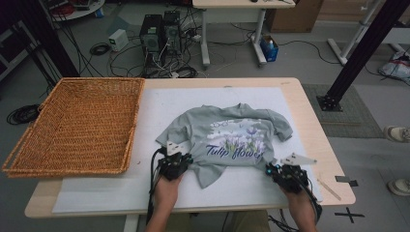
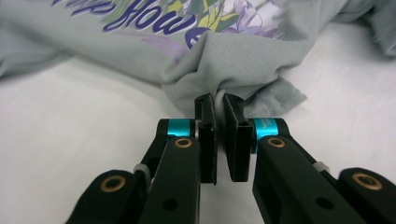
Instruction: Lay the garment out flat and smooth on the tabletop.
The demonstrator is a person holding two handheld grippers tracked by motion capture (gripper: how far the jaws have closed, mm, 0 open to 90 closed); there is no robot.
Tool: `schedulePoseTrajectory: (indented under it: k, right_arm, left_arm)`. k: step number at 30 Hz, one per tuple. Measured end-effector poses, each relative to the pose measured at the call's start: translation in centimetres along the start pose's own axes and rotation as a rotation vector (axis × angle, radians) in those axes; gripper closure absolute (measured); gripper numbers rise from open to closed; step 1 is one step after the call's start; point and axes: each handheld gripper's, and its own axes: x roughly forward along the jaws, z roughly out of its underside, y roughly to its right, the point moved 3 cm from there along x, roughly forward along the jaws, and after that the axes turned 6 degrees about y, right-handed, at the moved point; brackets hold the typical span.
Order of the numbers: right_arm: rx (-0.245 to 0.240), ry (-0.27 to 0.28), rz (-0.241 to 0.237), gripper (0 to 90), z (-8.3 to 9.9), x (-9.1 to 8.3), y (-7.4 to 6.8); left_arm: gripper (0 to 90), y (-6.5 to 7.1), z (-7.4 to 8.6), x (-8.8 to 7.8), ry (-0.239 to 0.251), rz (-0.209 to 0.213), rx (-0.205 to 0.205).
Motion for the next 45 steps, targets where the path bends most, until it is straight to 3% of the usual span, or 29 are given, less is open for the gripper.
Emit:
schedulePoseTrajectory:
  k: [1, 2, 5, 7, 8, 10, 12, 13, 15, 17, 18, 19, 20, 21, 22, 23, 25, 27, 28, 31, 33, 35, 37, 38, 39, 41, 43, 45]
  right_arm:
    - [0.0, 0.0, -0.013, 86.0, 0.6, -1.3, -0.5]
    - [0.007, 0.001, -0.022, 86.0, 1.3, -2.6, -0.8]
    - [0.03, -0.012, -0.05, 84.9, 2.6, -5.3, -1.6]
    - [0.03, 0.011, -0.056, 74.7, 2.1, -5.8, -1.6]
    - [0.048, 0.044, -0.049, 66.6, 1.4, -5.8, -1.3]
    - [0.1, 0.112, -0.022, 60.7, -0.2, -5.5, -0.3]
    - [0.113, 0.143, 0.03, 53.9, -1.6, -4.2, 1.0]
    - [0.12, 0.123, 0.034, 53.3, -2.1, -2.9, 1.6]
    - [0.109, 0.043, 0.049, 52.4, -2.5, 0.1, 2.3]
    - [0.095, -0.039, 0.051, 52.5, -2.4, 2.6, 2.4]
    - [0.086, -0.061, 0.05, 55.2, -2.3, 3.6, 2.4]
    - [0.064, -0.057, 0.08, 66.4, -2.5, 4.2, 2.3]
    - [0.044, -0.051, 0.055, 79.4, -2.9, 4.5, 2.3]
    - [0.018, -0.048, 0.052, 83.5, -3.4, 5.0, 2.3]
    - [-0.029, -0.044, 0.064, 84.5, -4.0, 5.7, 2.3]
    - [-0.049, -0.044, 0.071, 85.0, -4.6, 6.3, 2.5]
    - [-0.051, -0.009, 0.108, 85.2, -6.2, 8.1, 3.5]
    - [-0.039, 0.013, 0.116, 85.2, -6.9, 8.9, 4.1]
    - [-0.046, 0.046, 0.15, 85.1, -8.1, 10.3, 5.4]
    - [-0.065, 0.07, 0.212, 84.7, -8.8, 12.2, 6.8]
    - [-0.083, 0.088, 0.256, 83.0, -8.8, 12.6, 7.0]
    - [-0.071, 0.105, 0.283, 74.7, -8.8, 12.4, 7.1]
    - [-0.095, 0.103, 0.291, 66.1, -8.9, 11.5, 6.8]
    - [-0.095, 0.103, 0.291, 66.1, -8.9, 11.5, 6.8]
    - [-0.096, 0.148, 0.289, 63.8, -8.8, 9.5, 6.5]
    - [-0.004, 0.21, 0.248, 57.9, -8.2, 7.0, 6.1]
    - [0.046, 0.221, 0.2, 53.9, -7.0, 4.8, 5.4]
    - [0.12, 0.171, 0.119, 48.3, -5.5, 3.8, 4.6]
  left_arm:
    - [85.5, 0.0, 0.9, -2.2, 0.02, 0.012, 0.004]
    - [85.5, 0.0, 1.3, -3.2, 0.026, 0.022, -0.004]
    - [83.1, 0.0, 1.9, -4.8, 0.051, 0.069, 0.004]
    - [56.0, -0.3, 1.4, -4.3, 0.046, 0.05, -0.005]
    - [49.5, -0.7, 0.9, -3.8, 0.048, 0.047, -0.009]
    - [41.9, -1.0, 0.4, -3.3, 0.054, 0.037, -0.009]
    - [38.7, -1.7, -1.0, -1.0, 0.036, 0.035, -0.008]
    - [38.3, -1.9, -1.3, 0.0, 0.004, 0.031, -0.003]
    - [38.0, -2.2, -1.6, 1.7, -0.046, 0.022, -0.003]
    - [41.2, -2.3, -1.6, 2.2, -0.053, 0.015, -0.006]
    - [52.7, -2.6, -1.6, 2.5, -0.063, -0.032, 0.021]
    - [69.6, -2.9, -1.7, 2.7, -0.059, 0.003, 0.002]
    - [83.8, -3.3, -1.7, 2.9, -0.059, 0.008, -0.013]
    - [85.3, -3.7, -1.9, 3.2, -0.053, -0.004, -0.008]
    - [85.8, -3.7, -1.9, 3.2, -0.053, -0.004, -0.008]
    - [86.0, -4.7, -2.7, 3.9, -0.031, -0.049, -0.022]
    - [86.0, -5.6, -3.7, 4.7, 0.009, -0.077, -0.048]
    - [86.0, -6.1, -4.3, 5.1, 0.03, -0.089, -0.04]
    - [85.9, -6.8, -5.4, 6.1, 0.059, -0.093, -0.013]
    - [84.6, -7.2, -6.3, 7.2, 0.083, -0.106, 0.01]
    - [68.3, -7.1, -6.4, 7.4, 0.085, -0.122, 0.01]
    - [54.1, -7.1, -6.3, 6.9, 0.071, -0.101, -0.015]
    - [45.5, -6.8, -6.3, 5.6, 0.078, -0.091, -0.01]
    - [43.2, -6.8, -6.3, 5.6, 0.078, -0.091, -0.01]
    - [42.9, -6.2, -6.1, 3.8, 0.115, -0.088, 0.003]
    - [42.3, -5.3, -5.4, 2.3, 0.136, -0.057, 0.003]
    - [42.2, -4.2, -4.2, 1.3, 0.134, -0.038, 0.012]
    - [42.2, -3.2, -3.0, 1.1, 0.097, -0.02, 0.015]
